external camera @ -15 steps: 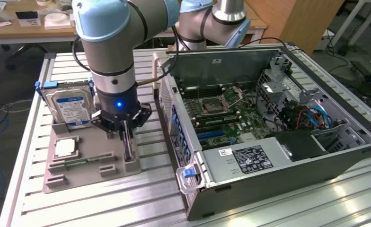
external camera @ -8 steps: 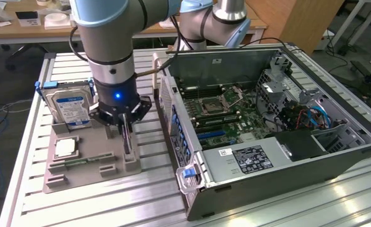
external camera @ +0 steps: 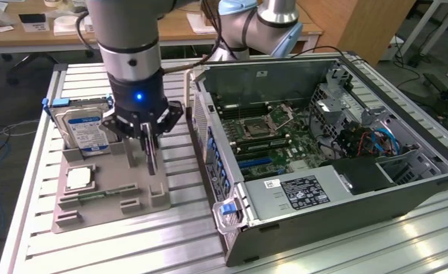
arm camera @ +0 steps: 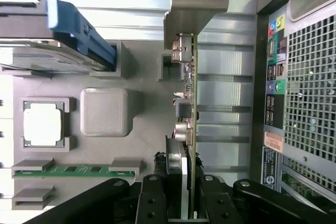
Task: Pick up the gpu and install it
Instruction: 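Pick up the gpu and move the gpu toward the slot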
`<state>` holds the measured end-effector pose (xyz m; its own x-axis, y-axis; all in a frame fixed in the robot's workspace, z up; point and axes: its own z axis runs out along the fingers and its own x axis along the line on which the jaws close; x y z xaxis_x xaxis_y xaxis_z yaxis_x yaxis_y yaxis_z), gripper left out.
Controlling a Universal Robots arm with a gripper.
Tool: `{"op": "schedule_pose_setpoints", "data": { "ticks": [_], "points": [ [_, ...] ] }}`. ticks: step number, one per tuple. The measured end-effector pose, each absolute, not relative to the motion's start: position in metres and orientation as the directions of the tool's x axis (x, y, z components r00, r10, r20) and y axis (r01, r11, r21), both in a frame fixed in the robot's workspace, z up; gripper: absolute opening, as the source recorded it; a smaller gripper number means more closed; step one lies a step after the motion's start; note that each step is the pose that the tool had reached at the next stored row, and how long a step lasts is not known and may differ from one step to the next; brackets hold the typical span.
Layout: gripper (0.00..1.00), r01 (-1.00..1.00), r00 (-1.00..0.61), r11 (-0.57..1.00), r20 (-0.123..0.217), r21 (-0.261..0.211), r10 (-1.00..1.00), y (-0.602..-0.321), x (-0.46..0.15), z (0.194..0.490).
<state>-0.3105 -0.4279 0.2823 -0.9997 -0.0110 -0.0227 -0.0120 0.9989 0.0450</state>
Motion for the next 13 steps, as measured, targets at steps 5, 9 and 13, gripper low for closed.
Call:
{"op": "schedule_pose_setpoints", "data": {
  "ticks": [5,9,13],
  "points": [
    [0.28,-0.012,-1.0,0.999,-0.023,0.049,-0.011,-0.428,-0.311,0.304],
    [0.28,-0.012,-1.0,0.999,-0.023,0.052,-0.011,-0.428,-0.311,0.322],
    [0.28,-0.012,-1.0,0.999,-0.023,0.053,-0.011,-0.428,-0.311,0.34]
  ]
}}
